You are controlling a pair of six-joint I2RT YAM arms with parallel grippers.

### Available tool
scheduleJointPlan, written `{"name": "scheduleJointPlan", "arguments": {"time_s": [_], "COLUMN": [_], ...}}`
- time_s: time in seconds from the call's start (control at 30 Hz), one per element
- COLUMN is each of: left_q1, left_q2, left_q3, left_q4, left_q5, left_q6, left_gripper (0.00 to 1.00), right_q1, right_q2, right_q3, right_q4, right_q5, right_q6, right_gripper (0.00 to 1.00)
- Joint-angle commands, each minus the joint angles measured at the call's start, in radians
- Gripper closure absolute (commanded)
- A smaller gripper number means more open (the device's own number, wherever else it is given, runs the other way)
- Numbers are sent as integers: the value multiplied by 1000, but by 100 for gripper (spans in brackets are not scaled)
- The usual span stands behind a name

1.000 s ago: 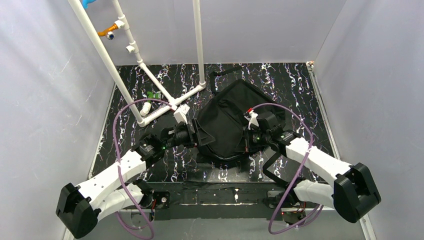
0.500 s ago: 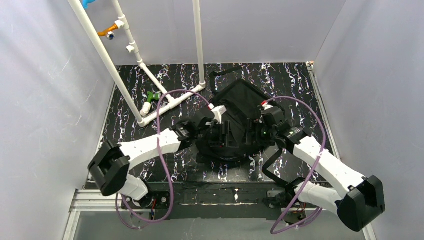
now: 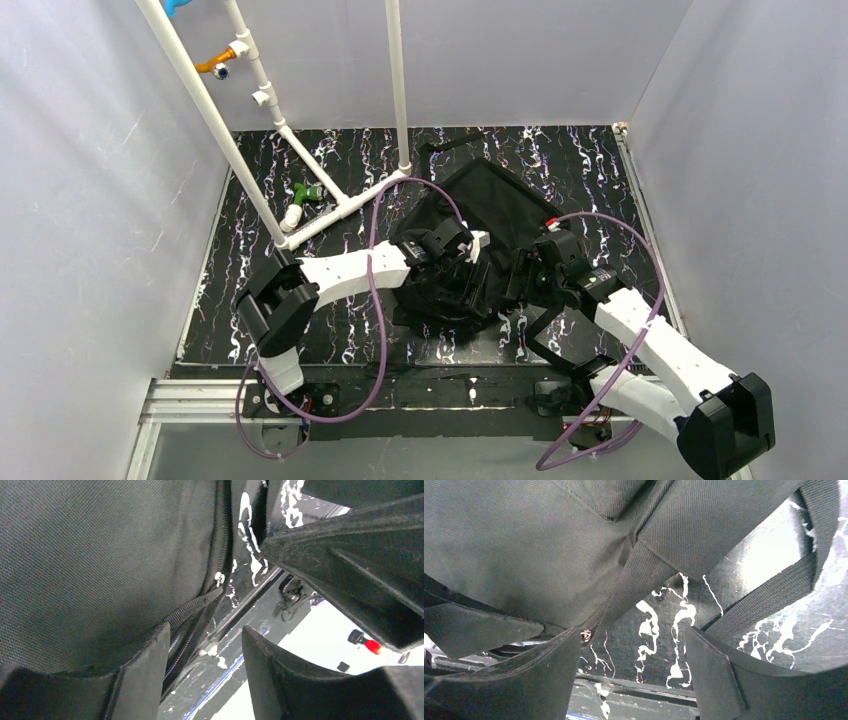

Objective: Pack the student bag
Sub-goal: Zip the student bag at the center of the board.

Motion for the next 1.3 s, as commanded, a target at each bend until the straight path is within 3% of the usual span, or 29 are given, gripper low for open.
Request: {"name": "scheduleJointPlan", "arguments": {"time_s": [0.0,0.1,0.27,0.57,0.9,1.27], "left_q1": [0,0,0,-2,-3,-68], "left_q2": [41,57,49,-2,-33,14], "left_q3": [54,65,59,61,86,84], "left_q4": [-84,-85,-85,-129,-125,-49], "left_q5": [37,47,38,-30,5,-68], "left_q6": [42,30,23,96,173,542], "left_gripper": [50,54,41,39,47,44], "right_q1": [-4,-5,-5,-5,-5,-5], "right_q2": [-4,-2,21,72,93,85], "right_q3": [-52,-76,-133,-160,-263,-260], "right_q4": [63,96,171,273,449,449], "right_q5": [-64,-102,-166,-195,-212,-226], "right_q6": [31,44,58,93,240,240], "right_gripper": [20,22,21,24,46,70]}}
